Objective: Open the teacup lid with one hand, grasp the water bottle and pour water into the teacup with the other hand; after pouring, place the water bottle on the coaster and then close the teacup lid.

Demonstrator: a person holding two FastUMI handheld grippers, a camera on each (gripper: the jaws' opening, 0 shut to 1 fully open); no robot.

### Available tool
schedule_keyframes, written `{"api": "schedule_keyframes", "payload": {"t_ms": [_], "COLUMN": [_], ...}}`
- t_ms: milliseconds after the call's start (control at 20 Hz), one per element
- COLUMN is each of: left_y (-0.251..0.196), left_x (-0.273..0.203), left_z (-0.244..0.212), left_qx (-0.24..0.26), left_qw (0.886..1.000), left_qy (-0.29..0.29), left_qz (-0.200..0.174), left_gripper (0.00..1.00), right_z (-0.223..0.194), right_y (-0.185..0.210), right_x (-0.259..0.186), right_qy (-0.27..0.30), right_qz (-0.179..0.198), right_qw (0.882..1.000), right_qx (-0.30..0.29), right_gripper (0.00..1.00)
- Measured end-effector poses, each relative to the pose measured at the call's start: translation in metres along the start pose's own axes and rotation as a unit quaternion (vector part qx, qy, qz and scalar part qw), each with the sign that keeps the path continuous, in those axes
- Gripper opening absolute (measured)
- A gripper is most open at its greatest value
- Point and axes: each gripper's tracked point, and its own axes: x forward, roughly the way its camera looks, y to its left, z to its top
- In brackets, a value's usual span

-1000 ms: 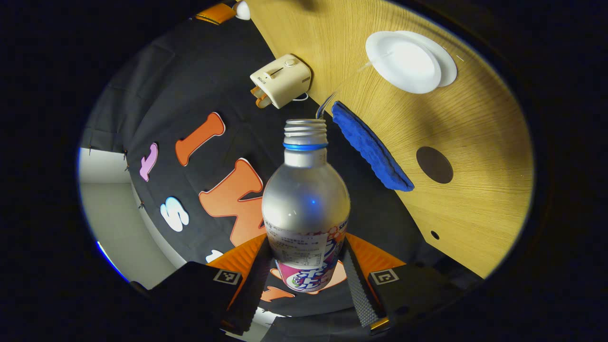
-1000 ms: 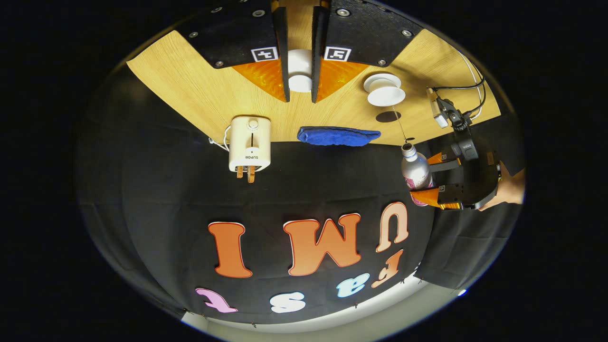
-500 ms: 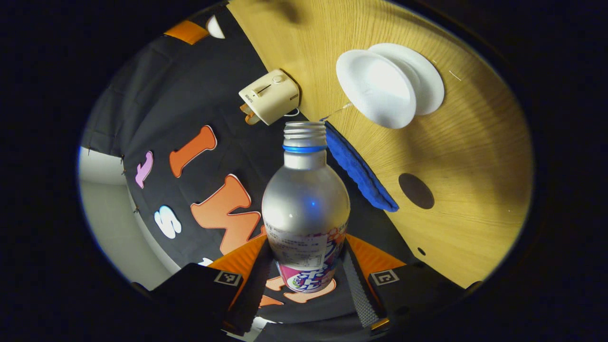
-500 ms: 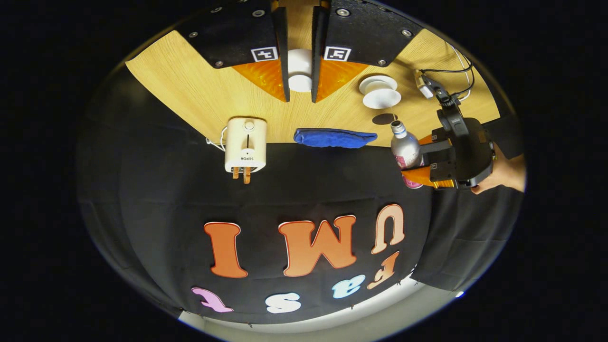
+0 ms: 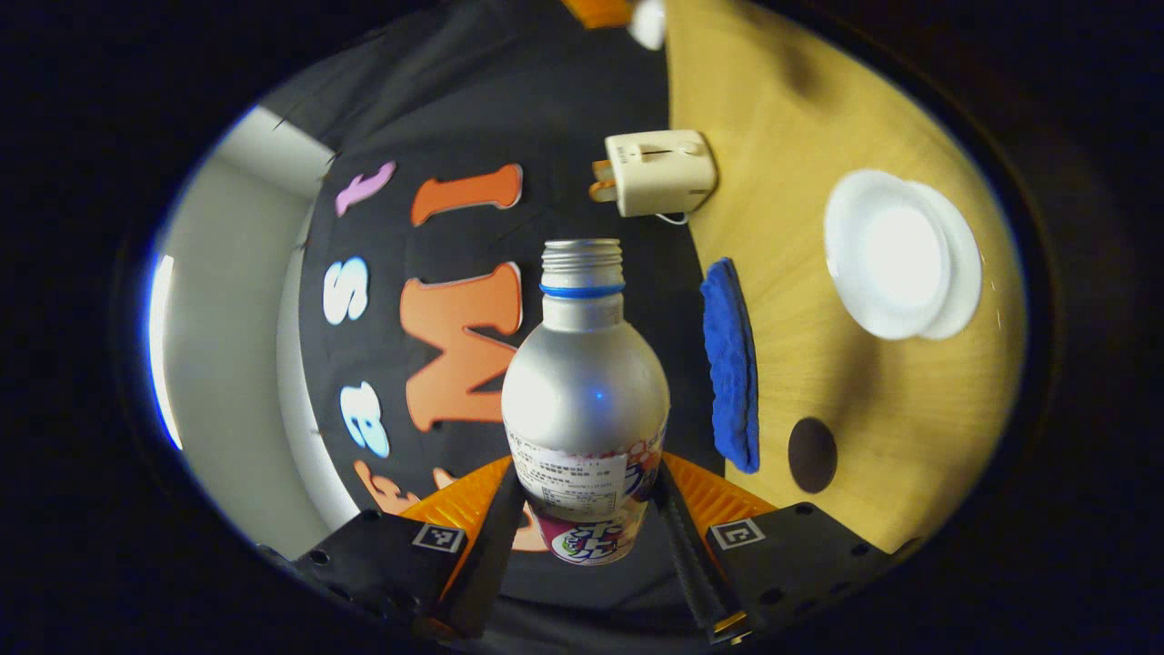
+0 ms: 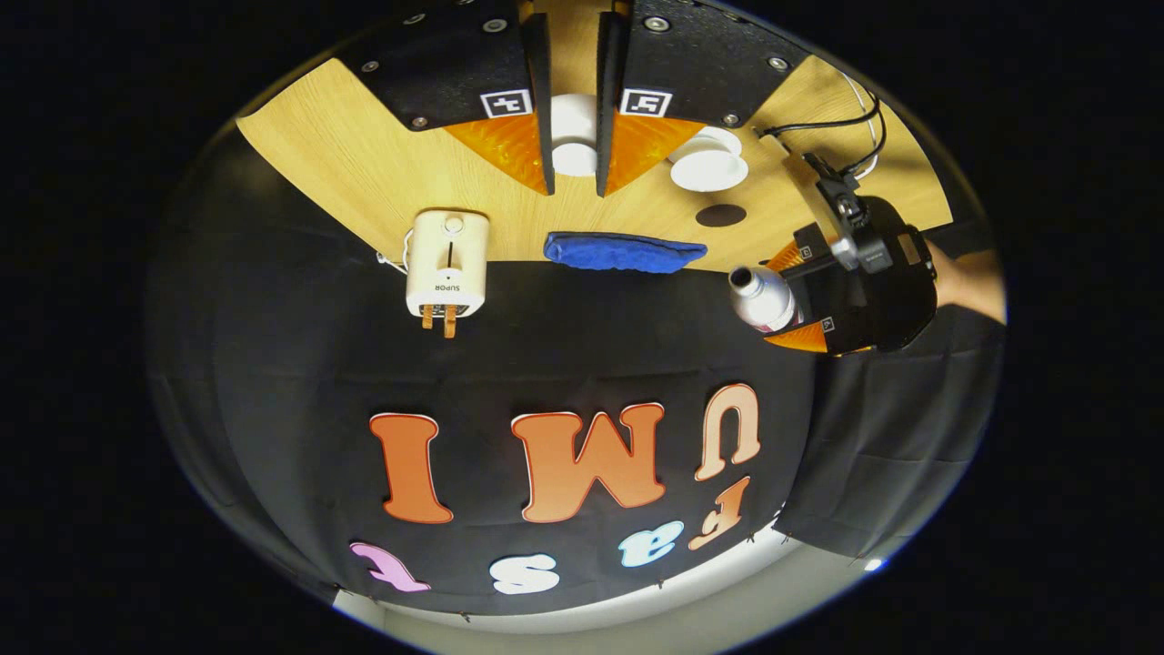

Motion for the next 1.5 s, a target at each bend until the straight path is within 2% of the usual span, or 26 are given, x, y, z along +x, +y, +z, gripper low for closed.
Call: {"api": "schedule_keyframes", "payload": {"t_ms": [50, 150, 250, 350, 400, 450, 500, 650, 800, 900, 950, 1100, 1250, 1300, 1400, 1500], "left_y": [0.005, 0.021, 0.033, 0.040, 0.044, 0.046, 0.046, 0.038, 0.026, 0.011, 0.005, -0.023, -0.047, -0.053, -0.065, -0.078], "left_x": [0.001, 0.000, -0.002, 0.000, 0.000, 0.001, 0.002, 0.007, 0.011, 0.020, 0.024, 0.034, 0.042, 0.043, 0.040, 0.040], "left_z": [0.000, 0.001, 0.003, 0.007, 0.008, 0.003, 0.001, -0.007, -0.013, -0.014, -0.017, -0.025, -0.031, -0.028, -0.029, -0.032], "left_qx": [-0.057, -0.153, -0.240, -0.324, -0.366, -0.409, -0.445, -0.525, -0.616, -0.658, -0.673, -0.712, -0.738, -0.743, -0.748, -0.739], "left_qw": [0.998, 0.987, 0.968, 0.942, 0.927, 0.908, 0.889, 0.844, 0.780, 0.746, 0.733, 0.695, 0.664, 0.656, 0.647, 0.652], "left_qy": [0.007, 0.012, 0.010, 0.009, 0.009, 0.004, 0.000, 0.008, 0.037, 0.052, 0.060, 0.091, 0.123, 0.129, 0.146, 0.164], "left_qz": [0.014, 0.047, 0.070, 0.081, 0.086, 0.093, 0.104, 0.114, 0.104, 0.088, 0.079, 0.042, 0.010, -0.002, -0.021, -0.030], "left_gripper": [0.82, 0.82, 0.82, 0.82, 0.82, 0.78, 0.82, 0.82, 0.82, 0.82, 0.83, 0.82, 0.83, 0.87, 0.83, 0.82], "right_z": [0.000, -0.001, -0.001, 0.000, 0.000, 0.001, 0.002, 0.000, -0.005, -0.010, -0.015, -0.023, -0.027, -0.027, -0.032, -0.036], "right_y": [0.005, 0.016, 0.026, 0.034, 0.037, 0.039, 0.041, 0.051, 0.059, 0.065, 0.069, 0.076, 0.084, 0.086, 0.089, 0.094], "right_x": [0.002, 0.006, 0.010, 0.014, 0.015, 0.017, 0.020, 0.028, 0.039, 0.047, 0.051, 0.061, 0.071, 0.073, 0.079, 0.084], "right_qy": [0.001, 0.005, 0.008, 0.009, 0.009, 0.008, 0.006, 0.007, 0.013, 0.022, 0.028, 0.037, 0.043, 0.044, 0.047, 0.053], "right_qz": [0.004, 0.013, 0.020, 0.027, 0.028, 0.030, 0.030, 0.037, 0.041, 0.049, 0.051, 0.055, 0.064, 0.067, 0.071, 0.078], "right_qw": [1.000, 1.000, 1.000, 0.999, 0.999, 0.999, 0.999, 0.999, 0.999, 0.998, 0.998, 0.997, 0.996, 0.996, 0.996, 0.995], "right_qx": [-0.001, -0.005, -0.012, -0.016, -0.018, -0.021, -0.023, -0.024, -0.028, -0.025, -0.024, -0.034, -0.034, -0.034, -0.036, -0.037], "right_gripper": [0.21, 0.21, 0.21, 0.21, 0.21, 0.21, 0.21, 0.21, 0.21, 0.21, 0.21, 0.21, 0.21, 0.21, 0.21, 0.21]}}
